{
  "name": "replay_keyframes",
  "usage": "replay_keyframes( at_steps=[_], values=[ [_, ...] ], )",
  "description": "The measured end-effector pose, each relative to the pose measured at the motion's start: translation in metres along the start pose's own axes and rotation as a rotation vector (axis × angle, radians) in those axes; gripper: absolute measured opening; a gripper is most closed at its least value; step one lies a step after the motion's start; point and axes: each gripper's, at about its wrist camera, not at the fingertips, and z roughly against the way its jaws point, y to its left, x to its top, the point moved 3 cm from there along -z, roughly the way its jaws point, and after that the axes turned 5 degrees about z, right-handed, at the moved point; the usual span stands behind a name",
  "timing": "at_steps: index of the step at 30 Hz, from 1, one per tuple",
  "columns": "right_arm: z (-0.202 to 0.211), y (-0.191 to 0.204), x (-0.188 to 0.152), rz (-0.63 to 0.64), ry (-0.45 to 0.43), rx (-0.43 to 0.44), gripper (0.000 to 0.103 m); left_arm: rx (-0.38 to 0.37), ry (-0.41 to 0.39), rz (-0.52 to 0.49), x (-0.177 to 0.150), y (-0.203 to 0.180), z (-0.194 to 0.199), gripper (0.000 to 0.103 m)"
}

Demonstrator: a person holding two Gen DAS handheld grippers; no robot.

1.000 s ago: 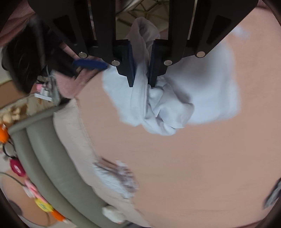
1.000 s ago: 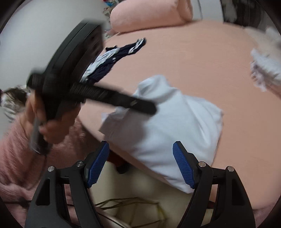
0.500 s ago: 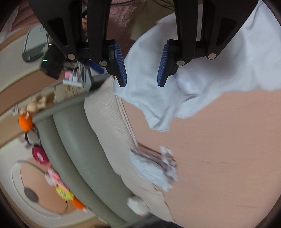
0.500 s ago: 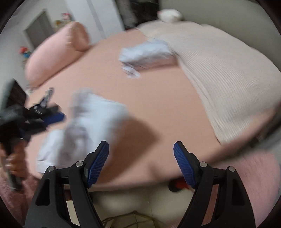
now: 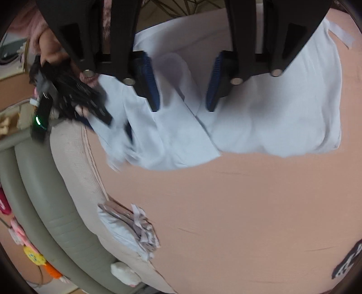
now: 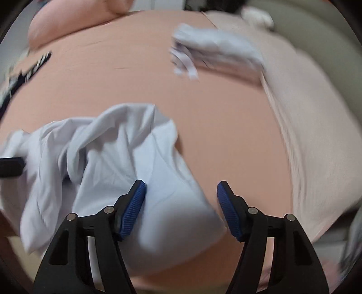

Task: Fold clothes

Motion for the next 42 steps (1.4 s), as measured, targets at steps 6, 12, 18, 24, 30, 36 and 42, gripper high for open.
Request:
replay_keyframes(
  at_steps=[6,12,18,24,30,36,42],
  values=[
    [0.018,-0.026,-0.022,-0.068,-0.003,0.104,0.069,0.035,0.012,-0.143,0.016,-0.04,-0.04,0.041],
    [0.025,-0.041,-0.032,-0.096,0.054,0.111,0.073,-0.037,0.004,-0.275,0.001,-0.095,-0.044,0.008],
    [0.073,-0.069,-0.021,-0.222,-0.115,0.242,0.074,-0.15,0.056,-0.403,-0.037,-0.148,-0.041,0.01],
    [0.052,-0.067,-0.02,-0.22,-0.071,0.23,0.074,0.09,-0.155,-0.16,-0.006,-0.068,-0.014,0.041],
    [0.032,-0.065,-0.02,-0.219,-0.027,0.218,0.074,0.199,-0.132,-0.027,0.014,-0.031,-0.038,0.044],
    [0.019,-0.067,-0.021,-0.216,-0.004,0.202,0.074,0.137,-0.114,-0.131,0.017,-0.045,-0.056,0.009],
    [0.033,-0.077,-0.023,-0.219,-0.044,0.189,0.074,0.016,-0.138,-0.298,0.008,-0.126,-0.05,0.009]
  ],
)
